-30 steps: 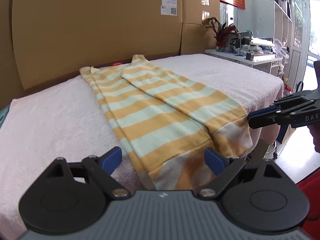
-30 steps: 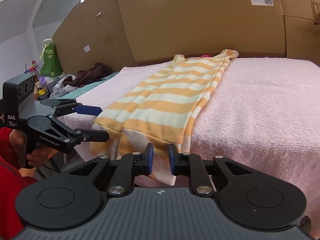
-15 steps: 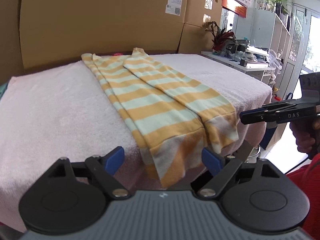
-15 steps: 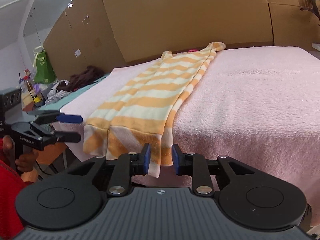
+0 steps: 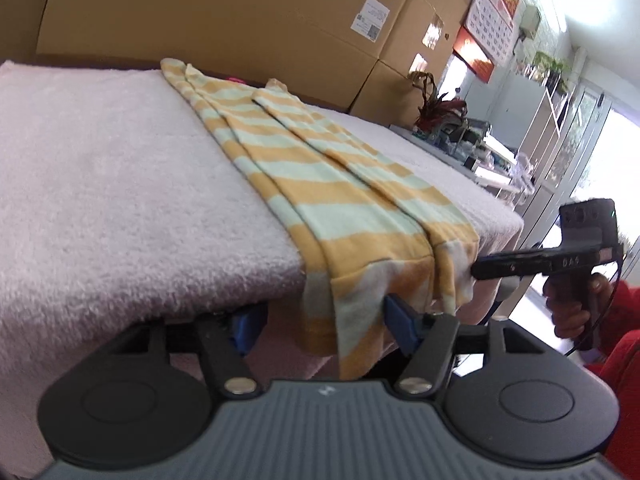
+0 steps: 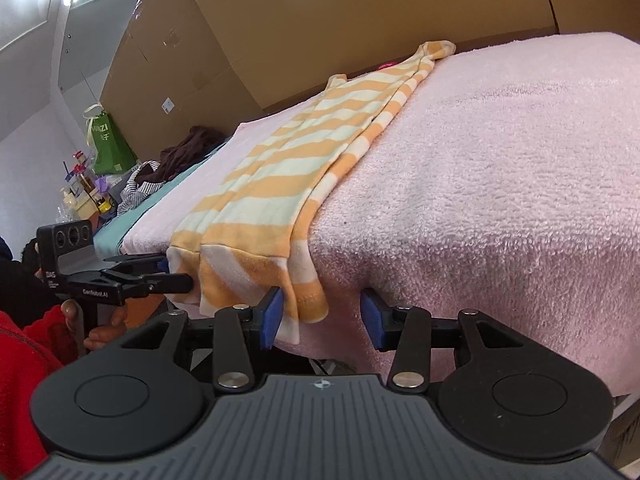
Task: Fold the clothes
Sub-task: 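Grasp the folded shirt end with the left gripper and lift it, then fold the lifted end onto the shirt and open the left gripper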
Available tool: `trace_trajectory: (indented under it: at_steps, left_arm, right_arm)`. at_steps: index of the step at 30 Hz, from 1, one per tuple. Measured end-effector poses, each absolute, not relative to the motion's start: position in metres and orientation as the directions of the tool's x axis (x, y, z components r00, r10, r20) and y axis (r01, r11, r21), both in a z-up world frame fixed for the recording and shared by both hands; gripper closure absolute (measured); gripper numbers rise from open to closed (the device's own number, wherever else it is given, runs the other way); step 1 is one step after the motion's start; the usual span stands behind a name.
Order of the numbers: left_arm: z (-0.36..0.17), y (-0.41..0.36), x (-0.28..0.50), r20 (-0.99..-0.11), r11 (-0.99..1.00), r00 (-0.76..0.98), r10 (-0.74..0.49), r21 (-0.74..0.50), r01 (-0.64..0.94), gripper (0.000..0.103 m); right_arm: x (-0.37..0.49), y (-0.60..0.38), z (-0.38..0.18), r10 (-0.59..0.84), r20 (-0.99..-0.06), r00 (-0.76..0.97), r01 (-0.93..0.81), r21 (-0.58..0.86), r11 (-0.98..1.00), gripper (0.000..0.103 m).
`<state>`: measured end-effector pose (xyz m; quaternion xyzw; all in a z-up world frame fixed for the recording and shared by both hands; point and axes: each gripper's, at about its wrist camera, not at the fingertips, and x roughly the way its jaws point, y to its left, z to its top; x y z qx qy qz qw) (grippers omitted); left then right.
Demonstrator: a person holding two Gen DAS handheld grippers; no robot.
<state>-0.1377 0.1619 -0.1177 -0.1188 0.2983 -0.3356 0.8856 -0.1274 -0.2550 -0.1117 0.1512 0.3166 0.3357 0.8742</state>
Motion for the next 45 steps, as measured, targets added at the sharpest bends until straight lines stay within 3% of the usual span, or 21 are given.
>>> trace_trajectory:
  at_steps: [3,5,9,12,16,18,19,20,21,28,45]
  left_arm:
    - [-0.118,0.158,-0.136,-0.447,0.722,0.567,-0.692,-0.428,0.544,0.037]
    - [-0.118,0.155,-0.137,-0.457,0.719,0.555,-0.695,-0.414,0.558,0.043]
    - [-0.117,0.149,-0.14,-0.475,0.711,0.533,-0.7,-0.387,0.587,0.064]
    - [-0.116,0.144,-0.141,-0.49,0.703,0.516,-0.703,-0.367,0.609,0.071]
    - [-0.115,0.138,-0.143,-0.509,0.692,0.494,-0.705,-0.34,0.637,0.089]
    - [-0.113,0.135,-0.145,-0.514,0.686,0.487,-0.707,-0.329,0.649,0.092]
    - [-0.11,0.135,-0.146,-0.509,0.684,0.488,-0.709,-0.326,0.653,0.092]
    - [-0.107,0.134,-0.147,-0.505,0.682,0.489,-0.711,-0.323,0.657,0.093]
    - [-0.104,0.134,-0.148,-0.501,0.679,0.491,-0.713,-0.32,0.661,0.093]
    - [-0.082,0.132,-0.157,-0.471,0.664,0.499,-0.727,-0.297,0.687,0.094]
    - [-0.057,0.136,-0.133,-0.298,0.666,0.596,-0.745,-0.362,0.652,0.094]
  right_arm:
    - [-0.123,-0.256,-0.114,0.714,-0.43,0.552,-0.516,0.497,0.698,0.057]
    - [-0.119,-0.258,-0.116,0.725,-0.419,0.546,-0.527,0.501,0.687,0.057]
    - [-0.107,-0.255,-0.117,0.765,-0.414,0.493,-0.57,0.511,0.643,0.057]
    - [-0.106,-0.25,-0.116,0.781,-0.427,0.456,-0.603,0.496,0.624,0.057]
    - [-0.113,-0.246,-0.114,0.794,-0.433,0.427,-0.64,0.475,0.604,0.058]
    - [-0.115,-0.246,-0.113,0.788,-0.423,0.448,-0.64,0.463,0.613,0.064]
    - [-0.115,-0.247,-0.112,0.784,-0.418,0.459,-0.636,0.462,0.618,0.071]
    - [-0.114,-0.247,-0.112,0.785,-0.416,0.46,-0.631,0.469,0.618,0.086]
    - [-0.114,-0.248,-0.111,0.788,-0.417,0.453,-0.631,0.474,0.614,0.089]
    - [-0.121,-0.254,-0.095,0.816,-0.399,0.419,-0.643,0.504,0.577,0.089]
    - [-0.079,-0.279,-0.08,0.91,-0.098,0.403,-0.554,0.765,0.328,0.09]
